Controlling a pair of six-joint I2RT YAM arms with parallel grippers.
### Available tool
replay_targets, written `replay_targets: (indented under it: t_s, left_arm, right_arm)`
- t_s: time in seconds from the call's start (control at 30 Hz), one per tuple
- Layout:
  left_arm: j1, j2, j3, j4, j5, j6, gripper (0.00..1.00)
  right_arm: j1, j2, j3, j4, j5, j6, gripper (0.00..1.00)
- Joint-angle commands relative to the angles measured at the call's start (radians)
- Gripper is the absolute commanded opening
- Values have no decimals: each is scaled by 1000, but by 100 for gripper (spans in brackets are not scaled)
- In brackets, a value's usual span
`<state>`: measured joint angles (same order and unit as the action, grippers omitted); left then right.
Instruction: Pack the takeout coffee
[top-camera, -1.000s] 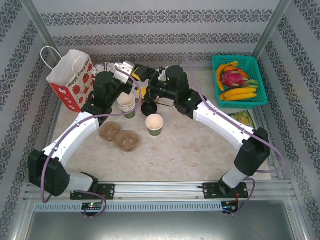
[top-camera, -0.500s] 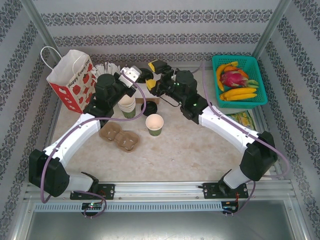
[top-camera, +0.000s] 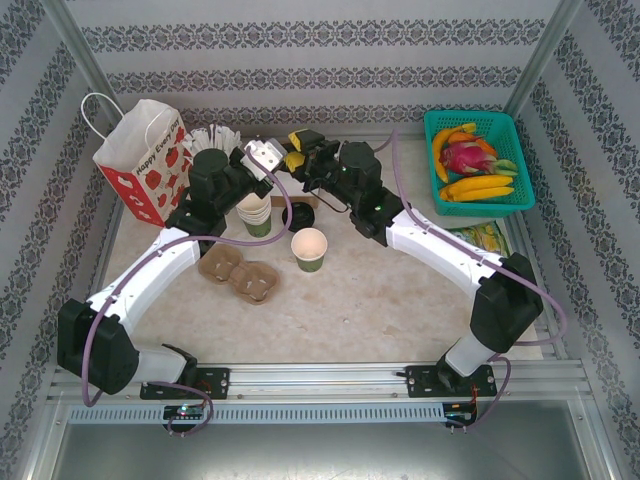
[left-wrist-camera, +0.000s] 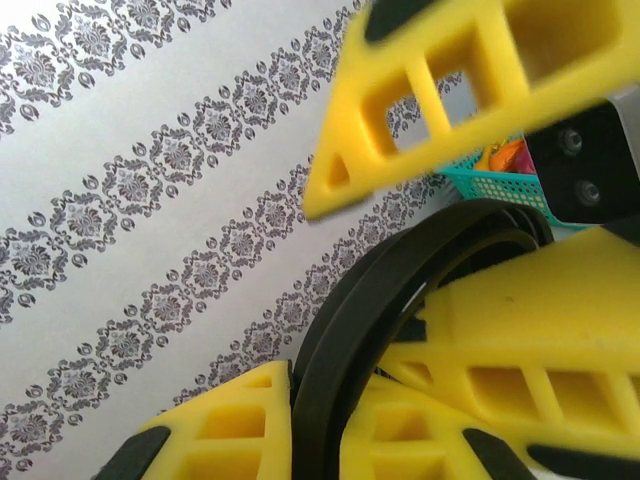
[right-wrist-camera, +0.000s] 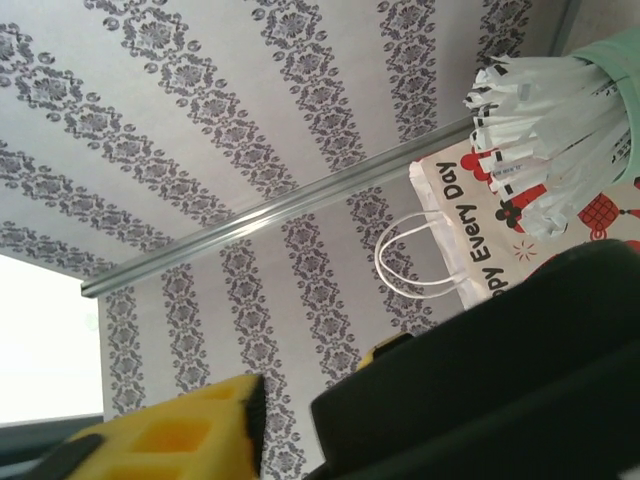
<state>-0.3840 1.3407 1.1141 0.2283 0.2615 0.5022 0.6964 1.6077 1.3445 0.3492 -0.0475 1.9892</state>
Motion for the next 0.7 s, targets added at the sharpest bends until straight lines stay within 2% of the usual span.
replay_targets:
  t_s: [0.0,0.17,0.3,0.43,0.5,0.6,0.67]
  left_arm:
    - [-1,-29,-13,-6,57,37,0]
    - [-1,-31,-14,-10,55,39,0]
    - [0,-26,-13,-8,53,37,0]
    - [0,-26,12,-59,48,-12,14]
    - [0,-38,10,-74,52,-58,35]
    - [2,-90,-44,-48,79,-161,75]
    - [5,-140,-103,-3,102,-259,92]
  right_arm:
    - [-9,-4,-13,66,65,-9,29]
    - [-11,-12,-43,74,73,-7,16]
    - [-11,-17,-52,74,83,-18,10]
    - [-15,-34,-68,84,91,-61,0]
    - [-29,-48,-86,86,75,-125,0]
    - [-64,-67,-148,179,31,-285,0]
    - [-103,-74,-200,274,-49,-392,0]
